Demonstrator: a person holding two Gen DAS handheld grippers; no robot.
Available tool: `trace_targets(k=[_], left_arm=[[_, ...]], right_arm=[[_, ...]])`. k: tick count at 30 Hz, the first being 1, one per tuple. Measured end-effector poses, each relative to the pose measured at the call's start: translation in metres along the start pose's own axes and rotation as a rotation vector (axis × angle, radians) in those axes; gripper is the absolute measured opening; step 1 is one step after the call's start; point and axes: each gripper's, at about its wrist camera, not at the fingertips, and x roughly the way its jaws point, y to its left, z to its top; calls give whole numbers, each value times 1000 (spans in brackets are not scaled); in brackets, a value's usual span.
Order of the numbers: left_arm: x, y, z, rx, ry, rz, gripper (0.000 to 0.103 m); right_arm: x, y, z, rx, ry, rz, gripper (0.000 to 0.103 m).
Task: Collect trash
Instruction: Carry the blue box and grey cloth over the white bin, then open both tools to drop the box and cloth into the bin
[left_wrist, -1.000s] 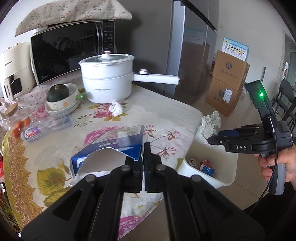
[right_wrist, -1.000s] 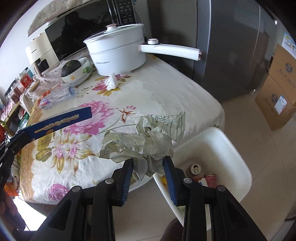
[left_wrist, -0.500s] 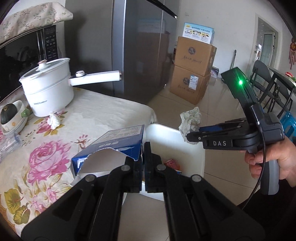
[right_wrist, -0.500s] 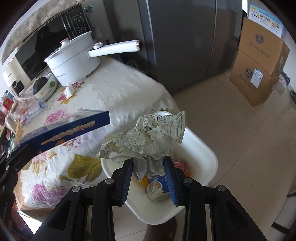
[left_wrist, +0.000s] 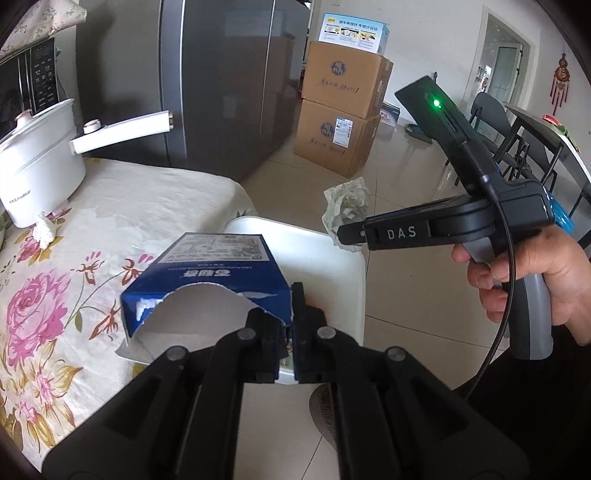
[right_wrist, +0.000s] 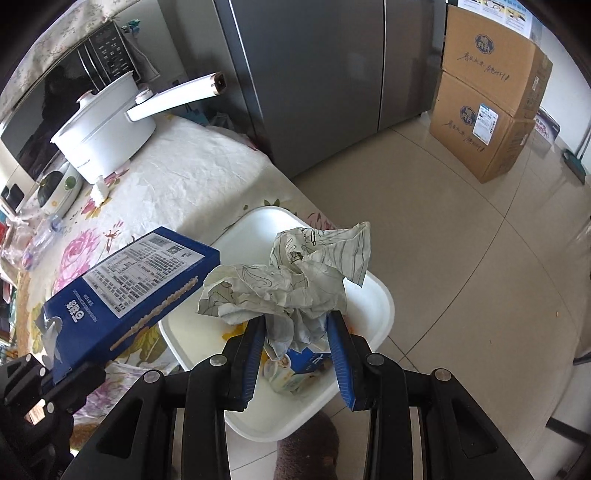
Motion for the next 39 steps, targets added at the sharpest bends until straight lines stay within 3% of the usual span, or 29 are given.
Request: trace_targets(k=[6,15,16,18,19,20,33,35,38,39], left_arm=[[11,-10,-1,28,21,-13,3],[30,-6,-11,34,58,27,3],[29,-5,-12,31,53,43,8],[29,0,-13,12,53,84,44],[27,2,-13,-1,42,131,73],[23,6,-13,-15,18,170,80],[6,43,-20,-143,27,221,82],[3,46,-22,-152,28,231,83],[-3,54,-26,-173,25,243,84],[-5,56,-26,-179,24,245,85]], right_arm=[[-4,-14,-4,18,0,-7,36],[-5,-22,-10,16,9,-12,36],[-5,-22,-10,16,9,-11,36],[-5,-22,-10,16,10,-11,36],[-5,-22,-10,15,10,-11,36],[-5,-22,-10,15,11,-9,36],[0,-14,-12,-3,19,-2,38],[-1,-11,-11,-1,10,1,41],[-4,-10,-9,31,1,9,68],[-5,-8,-8,35,-5,23,69]])
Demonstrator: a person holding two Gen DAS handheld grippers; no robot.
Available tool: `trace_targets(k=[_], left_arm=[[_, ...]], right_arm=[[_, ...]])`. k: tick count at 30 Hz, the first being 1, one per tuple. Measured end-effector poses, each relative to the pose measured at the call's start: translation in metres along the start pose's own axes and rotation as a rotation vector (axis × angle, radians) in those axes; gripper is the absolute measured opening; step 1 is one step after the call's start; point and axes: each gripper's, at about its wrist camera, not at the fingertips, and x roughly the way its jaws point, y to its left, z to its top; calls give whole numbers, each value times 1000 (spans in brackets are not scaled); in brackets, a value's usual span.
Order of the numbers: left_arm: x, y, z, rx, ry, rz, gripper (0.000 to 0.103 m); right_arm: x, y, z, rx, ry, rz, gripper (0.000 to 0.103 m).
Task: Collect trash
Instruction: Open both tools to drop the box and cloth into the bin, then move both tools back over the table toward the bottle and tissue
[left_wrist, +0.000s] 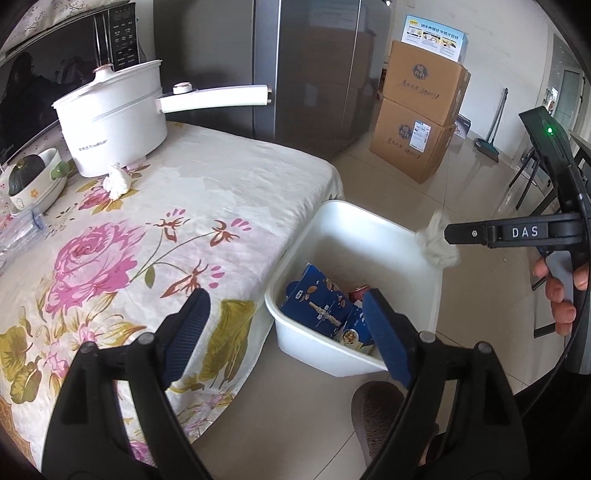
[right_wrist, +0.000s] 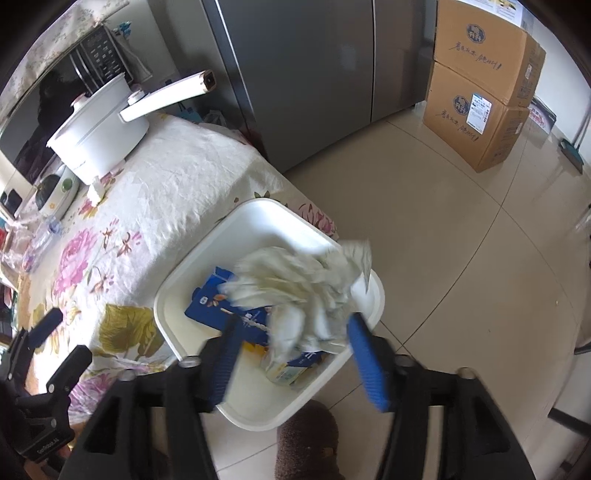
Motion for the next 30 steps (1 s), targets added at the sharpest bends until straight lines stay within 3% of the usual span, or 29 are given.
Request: trace_targets(k=[16,25,30], left_arm=[[-30,67,-11,-136,-25,76,92],[-51,136,-29,-232,-22,169,97],[-54,187,-28,-180,25,264,102]], right_arm=[[0,60,11,-45,-6,69,74],[3,144,25,-170,-30,118,82],[13,195,36,-246,-43,146,85]])
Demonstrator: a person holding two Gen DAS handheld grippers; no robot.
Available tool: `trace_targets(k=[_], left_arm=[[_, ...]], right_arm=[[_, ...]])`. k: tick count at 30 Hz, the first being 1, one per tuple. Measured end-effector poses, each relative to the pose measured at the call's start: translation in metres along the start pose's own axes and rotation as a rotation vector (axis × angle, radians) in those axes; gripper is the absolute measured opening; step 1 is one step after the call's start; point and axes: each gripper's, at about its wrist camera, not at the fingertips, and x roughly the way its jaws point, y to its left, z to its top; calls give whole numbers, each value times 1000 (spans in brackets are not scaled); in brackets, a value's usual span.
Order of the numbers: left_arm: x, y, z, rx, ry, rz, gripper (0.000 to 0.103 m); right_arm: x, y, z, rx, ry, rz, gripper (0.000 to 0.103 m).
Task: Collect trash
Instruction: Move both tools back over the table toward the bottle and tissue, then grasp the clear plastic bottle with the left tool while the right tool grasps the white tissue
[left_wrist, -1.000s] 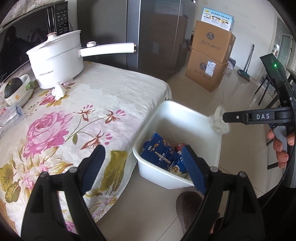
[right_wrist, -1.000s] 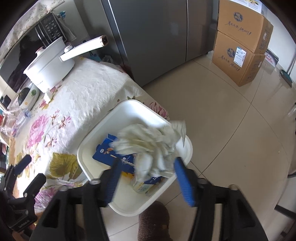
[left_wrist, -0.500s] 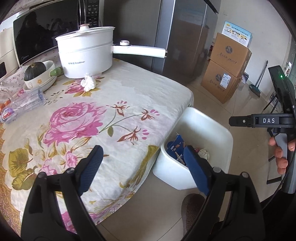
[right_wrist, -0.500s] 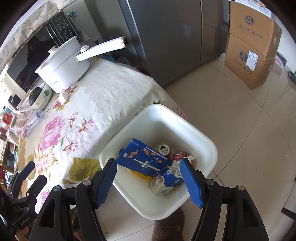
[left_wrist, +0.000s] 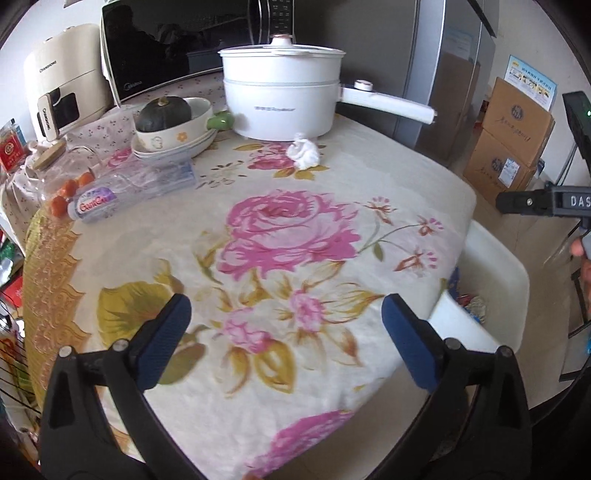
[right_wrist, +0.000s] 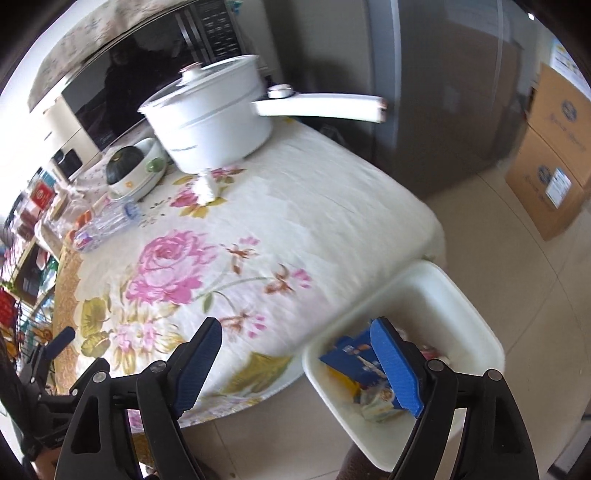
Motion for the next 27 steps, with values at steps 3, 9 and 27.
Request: trace_targets(k=[3,9,27], left_arm=[[14,37,14,64,12,84,102],[50,101,50,164,45,134,102],[183,161,125,554,341,56,102]], right_arm=[[17,23,16,-26,-15,14,86],[65,57,35,-92,-5,16,86],[162,103,100,-141,-20,71,86]])
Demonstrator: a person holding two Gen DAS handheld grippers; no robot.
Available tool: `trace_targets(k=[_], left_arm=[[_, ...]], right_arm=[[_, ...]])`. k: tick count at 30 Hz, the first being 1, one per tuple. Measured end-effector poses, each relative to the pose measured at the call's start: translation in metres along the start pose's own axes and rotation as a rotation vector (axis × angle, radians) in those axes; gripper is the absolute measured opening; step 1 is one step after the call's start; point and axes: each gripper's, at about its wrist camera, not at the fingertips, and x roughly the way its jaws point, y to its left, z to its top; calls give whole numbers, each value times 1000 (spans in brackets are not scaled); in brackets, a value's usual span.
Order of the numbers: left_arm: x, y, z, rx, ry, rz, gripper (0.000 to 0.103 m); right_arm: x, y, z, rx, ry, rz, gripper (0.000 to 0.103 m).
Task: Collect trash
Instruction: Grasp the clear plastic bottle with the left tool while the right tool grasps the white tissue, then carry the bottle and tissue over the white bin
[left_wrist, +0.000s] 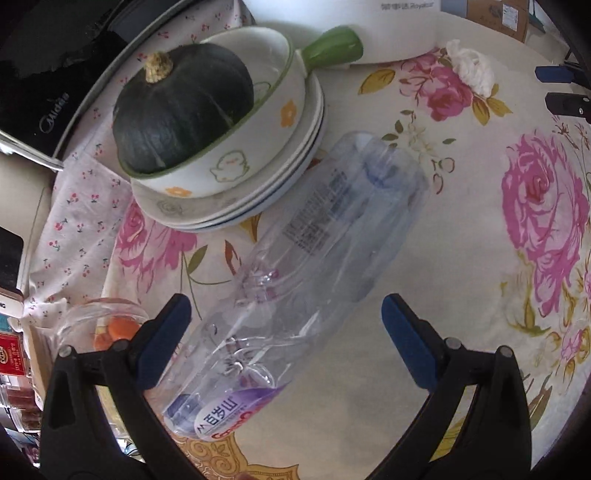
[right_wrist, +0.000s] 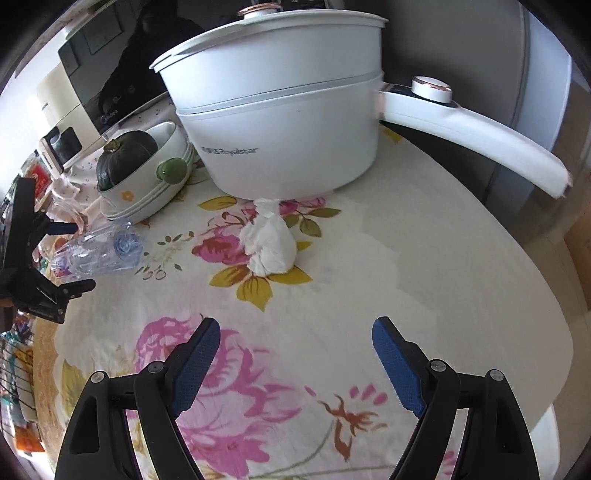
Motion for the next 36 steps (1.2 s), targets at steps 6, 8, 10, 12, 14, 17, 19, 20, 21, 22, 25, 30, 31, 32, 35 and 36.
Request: trace_targets(k=[6,8,10,12,14,17,19,20,21,22,25,30,31,32,35,36], left_arm=[[16,13,-12,-144,24,-117,102],[18,8,-18,-173,23,-180,102],[15,1,-22,-186,1,-213,100],[10,-5,-28,-222,-16,-234,97],[4,-11,-35,-271,-38,-250,89],[-8,-19,-50,-364,-93,-269,75],[-19,-29,-64,-434,-123,-257,74],[-23,-33,-69,-467,-135,-251,74],[-28,-38,-75,-512,-155,-255,74],[-34,-42,-81,-557,-171,-256,72],[-52,-57,-99,-693,-199,-276,68],[-86,-96,-124,-794,-214,-311,64],[-94,-100,-125,-793,-218,-311,64],[-104,-110,-129,-791,-227,-311,64],[-130,-127,-130,-803,-255,-317,64],[-140,-133,-129,-806,-261,-322,64]], right_arm=[[39,17,19,-20,3,-41,86],[47,16,23,-16,0,-43,86],[54,14,28,-15,0,-57,85],[58,12,31,-13,-9,-75,84],[63,10,35,-5,-15,-78,78],[67,7,39,2,-30,-88,66],[68,7,41,9,-50,-76,51],[69,7,42,10,-56,-70,37],[69,8,41,9,-54,-67,28],[67,8,40,9,-50,-63,28],[53,9,30,19,-37,-43,26],[5,16,1,-7,-28,-34,25],[-7,14,-4,-6,-28,-29,26],[-17,13,-10,-5,-27,-25,26],[-50,11,-31,-19,-32,-18,26],[-59,11,-37,-27,-32,-16,25]])
